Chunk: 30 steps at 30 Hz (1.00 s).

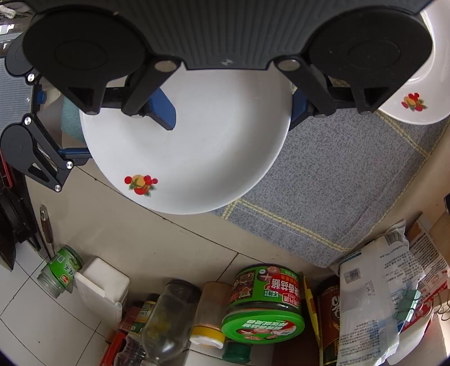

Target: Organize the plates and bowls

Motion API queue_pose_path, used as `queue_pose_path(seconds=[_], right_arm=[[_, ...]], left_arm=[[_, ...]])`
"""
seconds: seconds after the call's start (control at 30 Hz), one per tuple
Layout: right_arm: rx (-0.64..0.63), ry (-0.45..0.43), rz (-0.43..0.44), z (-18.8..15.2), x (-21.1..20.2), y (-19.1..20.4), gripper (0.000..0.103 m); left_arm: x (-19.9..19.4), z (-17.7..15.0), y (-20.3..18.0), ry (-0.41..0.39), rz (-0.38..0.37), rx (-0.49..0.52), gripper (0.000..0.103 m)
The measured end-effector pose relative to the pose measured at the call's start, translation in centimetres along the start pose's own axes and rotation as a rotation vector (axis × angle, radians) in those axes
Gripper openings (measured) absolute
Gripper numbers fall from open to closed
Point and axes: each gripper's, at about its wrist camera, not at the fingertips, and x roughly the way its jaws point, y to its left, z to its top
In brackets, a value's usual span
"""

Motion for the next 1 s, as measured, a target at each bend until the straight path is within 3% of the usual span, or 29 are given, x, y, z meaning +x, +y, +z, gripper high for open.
queue_pose_path(seconds=[0.67,0.87,1.0], right_arm=[[0.064,0.014,0.009,0.0,1.2,-0.8,0.103],[0.065,0.016,-0.001,-0.2,0.9,-0.7,0.103],[0.077,0.008,-0.004,-0.5,0.2,-0.7,0.103]], left_arm=[[1.9,0.6,0.7,0.009,0.034,0.003,0.081],[1.7,0.6,0.6,-0.013,0.036,0.006,0.089],[0.9,0.1,0.2,-0.042,0.061,0.01,0.09]])
